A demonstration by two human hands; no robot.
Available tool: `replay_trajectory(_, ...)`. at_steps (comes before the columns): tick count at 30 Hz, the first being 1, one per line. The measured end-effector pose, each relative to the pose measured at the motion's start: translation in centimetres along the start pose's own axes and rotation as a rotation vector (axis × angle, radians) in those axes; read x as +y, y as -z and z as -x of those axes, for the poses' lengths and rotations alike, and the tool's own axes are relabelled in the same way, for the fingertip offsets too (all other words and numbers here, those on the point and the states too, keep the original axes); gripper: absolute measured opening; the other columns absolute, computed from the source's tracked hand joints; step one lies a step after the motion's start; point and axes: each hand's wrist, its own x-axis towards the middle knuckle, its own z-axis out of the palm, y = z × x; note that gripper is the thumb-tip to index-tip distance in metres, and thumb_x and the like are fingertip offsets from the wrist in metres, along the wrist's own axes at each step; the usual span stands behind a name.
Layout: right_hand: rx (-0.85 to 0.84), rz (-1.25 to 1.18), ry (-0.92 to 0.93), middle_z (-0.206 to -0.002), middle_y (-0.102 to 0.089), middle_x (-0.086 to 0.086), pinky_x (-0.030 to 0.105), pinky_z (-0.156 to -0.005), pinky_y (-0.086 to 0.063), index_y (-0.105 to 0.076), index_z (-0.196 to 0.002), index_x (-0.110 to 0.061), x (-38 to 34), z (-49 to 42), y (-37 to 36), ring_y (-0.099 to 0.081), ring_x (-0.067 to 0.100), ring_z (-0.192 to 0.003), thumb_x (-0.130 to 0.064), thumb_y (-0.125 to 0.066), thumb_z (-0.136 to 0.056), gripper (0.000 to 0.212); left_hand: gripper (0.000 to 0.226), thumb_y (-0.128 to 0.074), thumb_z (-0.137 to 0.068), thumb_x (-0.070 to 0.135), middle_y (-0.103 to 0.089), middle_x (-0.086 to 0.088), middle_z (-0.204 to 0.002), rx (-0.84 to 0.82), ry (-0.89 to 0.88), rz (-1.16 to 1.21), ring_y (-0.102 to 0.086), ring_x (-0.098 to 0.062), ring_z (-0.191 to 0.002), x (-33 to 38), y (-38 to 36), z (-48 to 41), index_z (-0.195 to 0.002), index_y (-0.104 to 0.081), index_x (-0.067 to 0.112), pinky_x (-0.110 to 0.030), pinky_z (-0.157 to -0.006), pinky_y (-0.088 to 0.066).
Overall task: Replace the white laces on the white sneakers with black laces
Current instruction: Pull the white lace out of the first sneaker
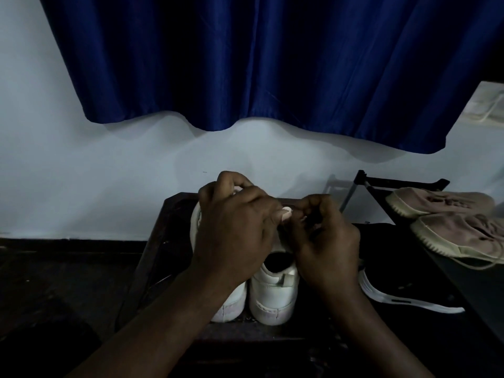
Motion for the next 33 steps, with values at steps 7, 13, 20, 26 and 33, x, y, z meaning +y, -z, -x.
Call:
replay_trajectory(7, -0.152, 0.102, -0.033, -0.089, -0.067, -0.016, 0.017, -0.07, -0.048, -0.075, -0.087, -0.027, 0.7, -0.7, 0.0, -0.063, 0.001, -0.078, -0.013, -0.084, -0.081, 0.017, 0.018, -0.056, -0.101, 0.017, -0.07, 0.009, -0.095, 0.403, 0.148, 0.173, -0.062, -0.022, -0.092, 0.1, 0.7, -0.1, -0.091, -0.071, 0.015, -0.042, -0.081, -0.044)
replay_trajectory(13, -0.171, 0.144, -0.028, -0.086, -0.063, -0.017, 0.003, -0.07, -0.034, -0.075, -0.086, -0.027, 0.6, -0.8, 0.1, -0.057, -0.006, -0.077, -0.014, -0.083, -0.08, 0.016, 0.022, -0.043, -0.111, 0.021, -0.074, 0.011, -0.083, 0.346, 0.42, 0.496, -0.07, -0.004, -0.078, 0.3, 1.0, -0.3, -0.098, -0.058, 0.009, -0.019, -0.071, -0.051)
replay_trajectory(20, -0.175, 0.168, -0.025, -0.086, -0.062, -0.018, 0.003, -0.067, -0.034, -0.073, -0.086, -0.029, 0.2, -0.8, 0.2, -0.056, -0.003, -0.076, -0.011, -0.08, -0.081, 0.02, 0.016, -0.054, -0.105, 0.025, -0.047, 0.016, -0.059, 0.053, 0.148, 0.272, -0.05, -0.008, -0.058, 0.4, -0.1, -0.8, -0.097, -0.062, 0.014, -0.025, -0.055, -0.036)
replay_trajectory(26, -0.197, 0.116, -0.111, -0.089, -0.068, -0.014, 0.008, -0.067, -0.041, -0.074, -0.087, -0.027, 0.2, -0.9, 0.2, -0.063, 0.0, -0.08, -0.012, -0.076, -0.079, 0.017, 0.009, -0.069, -0.088, 0.032, -0.062, 0.004, -0.077, -0.222, 0.111, 0.069, -0.063, -0.022, -0.081, 0.1, -1.2, -0.7, -0.087, -0.076, 0.026, -0.039, -0.075, -0.051)
replay_trajectory(33, -0.214, 0.119, -0.125, -0.088, -0.069, -0.012, 0.026, -0.069, -0.051, -0.069, -0.086, -0.027, 0.3, -0.9, 0.4, -0.063, 0.005, -0.08, -0.015, -0.075, -0.081, 0.014, 0.02, -0.056, -0.086, 0.019, -0.052, 0.004, -0.075, -0.085, 0.038, 0.07, -0.052, -0.021, -0.075, 0.5, -0.4, -0.7, -0.083, -0.076, 0.02, -0.042, -0.067, -0.048)
